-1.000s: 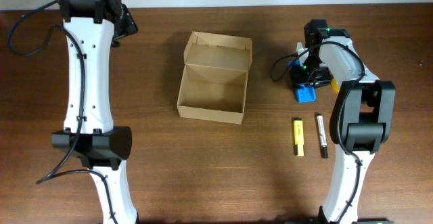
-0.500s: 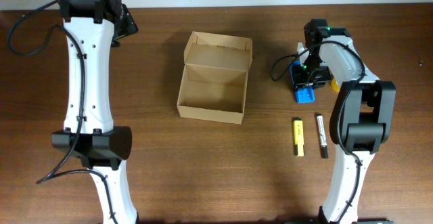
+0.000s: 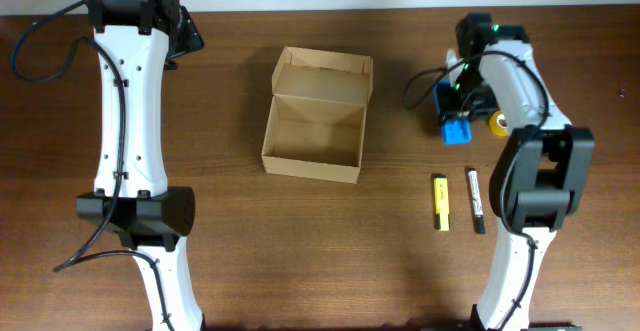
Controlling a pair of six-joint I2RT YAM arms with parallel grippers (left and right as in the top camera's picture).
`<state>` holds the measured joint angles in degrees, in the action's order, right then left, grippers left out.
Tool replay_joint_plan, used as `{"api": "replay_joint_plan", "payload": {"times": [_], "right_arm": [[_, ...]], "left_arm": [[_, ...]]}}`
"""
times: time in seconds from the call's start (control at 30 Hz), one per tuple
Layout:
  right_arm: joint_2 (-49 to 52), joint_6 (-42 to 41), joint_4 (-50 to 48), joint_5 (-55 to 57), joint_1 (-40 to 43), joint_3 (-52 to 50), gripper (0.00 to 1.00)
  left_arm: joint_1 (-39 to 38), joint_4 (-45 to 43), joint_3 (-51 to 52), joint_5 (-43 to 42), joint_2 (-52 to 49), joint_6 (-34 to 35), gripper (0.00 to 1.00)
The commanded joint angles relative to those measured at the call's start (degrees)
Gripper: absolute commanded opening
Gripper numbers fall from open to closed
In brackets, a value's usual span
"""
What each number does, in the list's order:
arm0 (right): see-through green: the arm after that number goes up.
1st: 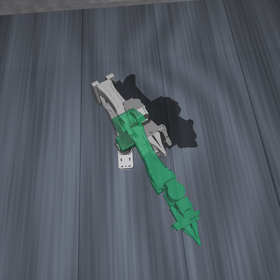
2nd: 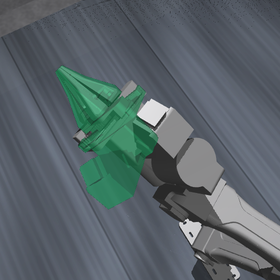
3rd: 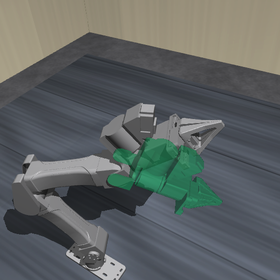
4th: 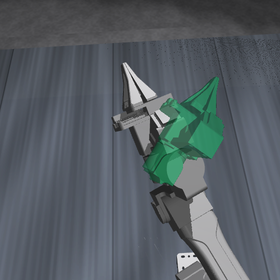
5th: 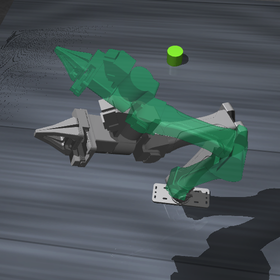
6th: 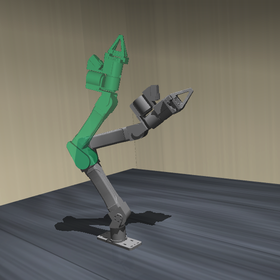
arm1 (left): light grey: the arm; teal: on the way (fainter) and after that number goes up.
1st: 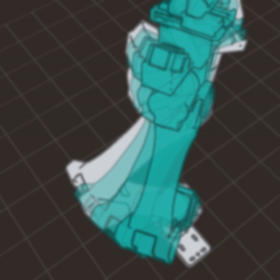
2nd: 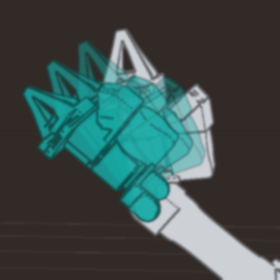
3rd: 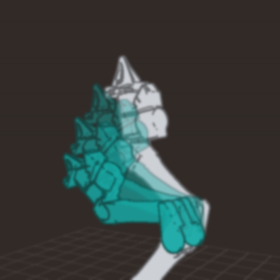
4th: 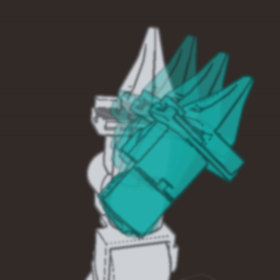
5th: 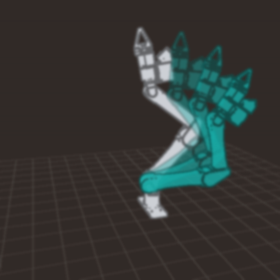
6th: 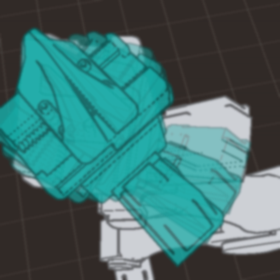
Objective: Pack container
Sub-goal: 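Carry the blue duster with the right gripper over the box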
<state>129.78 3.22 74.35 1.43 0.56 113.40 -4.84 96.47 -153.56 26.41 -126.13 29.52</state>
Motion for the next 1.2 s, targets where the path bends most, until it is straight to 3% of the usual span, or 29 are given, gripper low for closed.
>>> {"api": "replay_joint_plan", "payload": {"times": [0.0,0.23,0.6,0.87,1.17], "right_arm": [[-5.6,-1.0,2.6,-0.7,-1.3,6.6,0.04],[-9.2,-2.2,10.3,-0.7,-6.9,17.7,0.04],[-12.4,2.0,15.9,4.7,-26.1,26.6,0.04],[-11.2,13.3,13.7,5.1,-36.8,26.4,0.04],[-7.4,24.8,13.5,2.8,-39.6,26.3,0.04]], "left_arm": [[0.1,0.2,-0.5,0.8,0.2,-0.9,1.00],[0.1,0.2,-0.5,0.8,0.2,-0.9,1.00],[0.1,0.2,-0.5,0.8,0.2,-0.9,1.00],[0.1,0.2,-0.5,0.8,0.2,-0.9,1.00],[0.1,0.2,-0.5,0.8,0.2,-0.9,1.00]]}}
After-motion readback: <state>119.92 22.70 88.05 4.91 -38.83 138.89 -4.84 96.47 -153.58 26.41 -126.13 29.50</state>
